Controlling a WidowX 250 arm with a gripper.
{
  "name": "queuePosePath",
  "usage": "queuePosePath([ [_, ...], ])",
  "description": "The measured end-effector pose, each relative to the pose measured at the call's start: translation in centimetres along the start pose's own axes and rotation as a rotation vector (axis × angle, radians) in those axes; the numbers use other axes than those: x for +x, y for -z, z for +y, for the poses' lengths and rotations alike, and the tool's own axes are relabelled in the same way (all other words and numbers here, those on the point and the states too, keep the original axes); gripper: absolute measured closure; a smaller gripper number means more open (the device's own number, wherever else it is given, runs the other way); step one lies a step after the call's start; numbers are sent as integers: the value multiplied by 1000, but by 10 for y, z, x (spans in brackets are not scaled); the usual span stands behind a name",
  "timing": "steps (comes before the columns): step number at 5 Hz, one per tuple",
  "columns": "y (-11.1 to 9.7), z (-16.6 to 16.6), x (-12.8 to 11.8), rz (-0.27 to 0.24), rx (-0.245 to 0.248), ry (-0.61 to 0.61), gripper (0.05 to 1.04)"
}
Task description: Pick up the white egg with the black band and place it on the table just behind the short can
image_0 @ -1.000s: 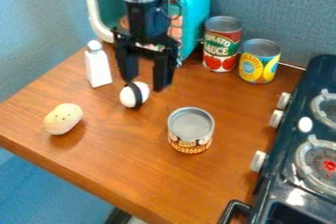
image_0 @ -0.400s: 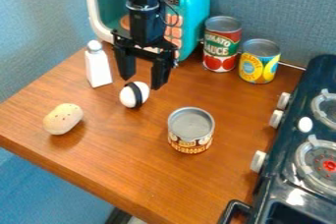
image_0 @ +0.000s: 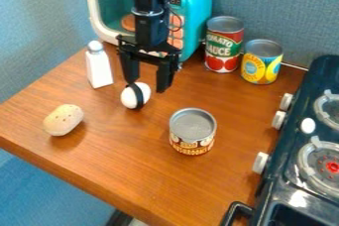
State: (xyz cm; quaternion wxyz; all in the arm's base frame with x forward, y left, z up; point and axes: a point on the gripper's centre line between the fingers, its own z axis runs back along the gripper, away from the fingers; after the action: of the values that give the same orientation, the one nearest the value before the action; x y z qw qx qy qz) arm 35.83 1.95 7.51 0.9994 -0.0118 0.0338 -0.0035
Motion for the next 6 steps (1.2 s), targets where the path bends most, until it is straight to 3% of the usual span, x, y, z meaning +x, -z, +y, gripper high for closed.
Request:
queuePosePath([
  [2,0,15,4,22,35,-31,84],
  [4,12,37,10,54,8,-76,83],
  [6,18,36,17,54,-32,-53,84],
])
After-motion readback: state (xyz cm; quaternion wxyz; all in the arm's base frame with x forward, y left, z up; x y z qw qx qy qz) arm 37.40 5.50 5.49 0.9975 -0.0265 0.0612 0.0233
